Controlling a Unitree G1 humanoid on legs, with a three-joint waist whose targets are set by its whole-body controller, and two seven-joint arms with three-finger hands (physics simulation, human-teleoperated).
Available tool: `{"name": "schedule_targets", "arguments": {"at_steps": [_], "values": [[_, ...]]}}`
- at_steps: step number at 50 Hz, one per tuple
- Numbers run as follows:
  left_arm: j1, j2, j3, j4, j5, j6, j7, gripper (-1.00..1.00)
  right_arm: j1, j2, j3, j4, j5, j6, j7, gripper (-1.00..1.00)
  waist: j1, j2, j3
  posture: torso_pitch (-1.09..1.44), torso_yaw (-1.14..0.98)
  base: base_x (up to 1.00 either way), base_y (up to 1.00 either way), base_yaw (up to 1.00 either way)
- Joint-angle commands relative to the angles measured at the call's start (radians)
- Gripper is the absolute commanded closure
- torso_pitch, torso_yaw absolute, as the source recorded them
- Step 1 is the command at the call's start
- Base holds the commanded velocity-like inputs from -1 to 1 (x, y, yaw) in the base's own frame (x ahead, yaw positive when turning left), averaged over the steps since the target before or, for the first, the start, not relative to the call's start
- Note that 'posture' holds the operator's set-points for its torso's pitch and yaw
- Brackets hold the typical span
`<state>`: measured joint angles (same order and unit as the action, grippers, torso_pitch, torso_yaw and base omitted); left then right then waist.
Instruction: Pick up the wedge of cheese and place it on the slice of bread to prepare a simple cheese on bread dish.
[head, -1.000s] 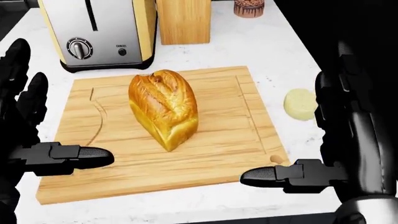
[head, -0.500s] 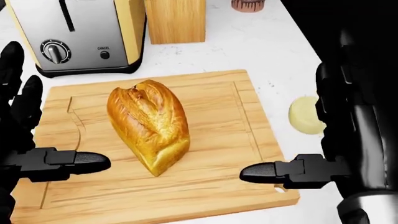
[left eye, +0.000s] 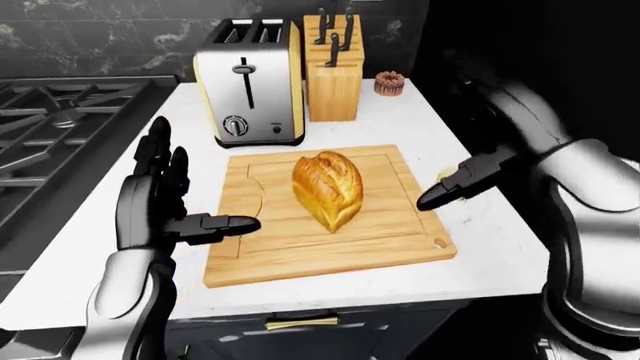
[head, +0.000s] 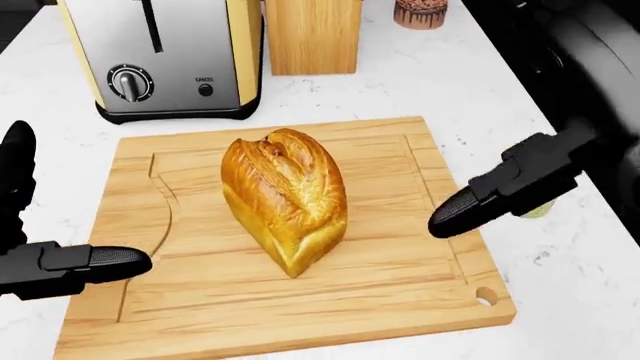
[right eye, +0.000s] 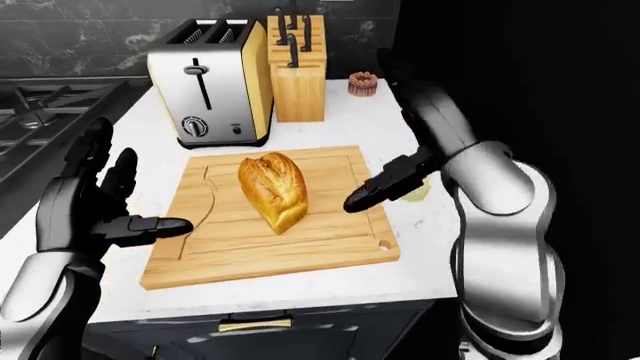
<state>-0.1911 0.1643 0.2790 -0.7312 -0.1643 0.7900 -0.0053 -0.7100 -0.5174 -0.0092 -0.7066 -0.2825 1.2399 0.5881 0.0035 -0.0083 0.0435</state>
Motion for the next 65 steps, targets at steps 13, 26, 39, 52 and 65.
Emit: {"name": "schedule_targets", "arguments": {"at_steps": [13, 26, 39, 52, 65], "values": [[-0.068, 0.027, 0.01, -0.051, -0.035, 0.02, 0.025, -1.0, -0.239, 0.043, -0.035, 0.332, -0.585, -0.397, 0.609, -1.0, -0.008, 0.02, -0.014, 0.0, 0.0, 0.0, 0.0, 0.0], [-0.072, 0.041, 0.035, -0.055, -0.054, 0.028, 0.026, -1.0, -0.337, 0.108, -0.071, 0.689, -0.668, -0.769, 0.546, -1.0, -0.015, 0.038, -0.023, 0.0, 0.0, 0.0, 0.0, 0.0], [-0.06, 0.047, 0.043, -0.036, -0.062, 0.004, 0.025, -1.0, -0.374, 0.132, -0.051, 0.9, -0.728, -0.948, 0.457, -1.0, -0.016, 0.036, -0.03, 0.0, 0.0, 0.0, 0.0, 0.0], [-0.056, 0.043, 0.041, -0.033, -0.06, 0.001, 0.027, -1.0, -0.375, 0.102, -0.05, 1.0, -0.789, -1.096, 0.445, -1.0, -0.015, 0.032, -0.029, 0.0, 0.0, 0.0, 0.0, 0.0], [-0.059, 0.047, 0.04, -0.036, -0.067, 0.007, 0.037, -1.0, -0.312, 0.086, -0.071, 1.009, -0.819, -1.113, 0.465, -1.0, -0.013, 0.028, -0.028, 0.0, 0.0, 0.0, 0.0, 0.0]]}}
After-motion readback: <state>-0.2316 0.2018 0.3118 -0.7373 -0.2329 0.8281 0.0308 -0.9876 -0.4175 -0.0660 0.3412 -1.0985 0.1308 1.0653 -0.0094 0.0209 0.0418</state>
